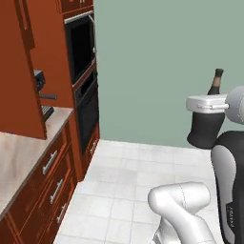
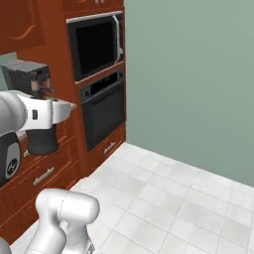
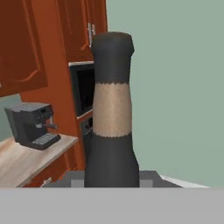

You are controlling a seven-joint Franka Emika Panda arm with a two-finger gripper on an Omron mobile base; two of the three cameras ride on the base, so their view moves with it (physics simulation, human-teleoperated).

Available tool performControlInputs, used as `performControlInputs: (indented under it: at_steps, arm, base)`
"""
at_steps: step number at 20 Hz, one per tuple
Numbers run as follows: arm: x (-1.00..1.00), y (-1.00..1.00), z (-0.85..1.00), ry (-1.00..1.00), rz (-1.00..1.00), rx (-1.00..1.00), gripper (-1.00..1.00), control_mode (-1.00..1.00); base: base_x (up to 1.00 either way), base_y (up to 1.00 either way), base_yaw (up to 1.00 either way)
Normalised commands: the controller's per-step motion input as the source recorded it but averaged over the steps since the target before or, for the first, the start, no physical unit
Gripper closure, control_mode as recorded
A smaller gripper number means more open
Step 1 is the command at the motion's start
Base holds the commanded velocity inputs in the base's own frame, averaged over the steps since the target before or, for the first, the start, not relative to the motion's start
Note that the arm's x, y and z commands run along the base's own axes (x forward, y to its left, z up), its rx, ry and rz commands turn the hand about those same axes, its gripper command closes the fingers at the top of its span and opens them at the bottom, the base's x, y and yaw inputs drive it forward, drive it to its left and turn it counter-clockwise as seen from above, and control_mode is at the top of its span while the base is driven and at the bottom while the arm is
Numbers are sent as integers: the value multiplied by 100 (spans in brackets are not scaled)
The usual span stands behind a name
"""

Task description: There is a bowl on the dining counter. Grab a lemon wedge from the fridge and place it in the bowl. Then get the liquor bottle and glass cup from the cabinet and place them next to the bowl.

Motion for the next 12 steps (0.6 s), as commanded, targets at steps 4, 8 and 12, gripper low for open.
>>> performControlInputs:
  at_steps: [4, 8, 12]
  arm:
    - [0, 0, 0, 0, 0, 0, 100, 100]
    - [0, 0, 0, 0, 0, 0, 100, 100]
    - [0, 0, 0, 0, 0, 0, 100, 100]
  base:
    - [100, 0, -34]
    - [100, -1, -36]
    - [85, -7, -49]
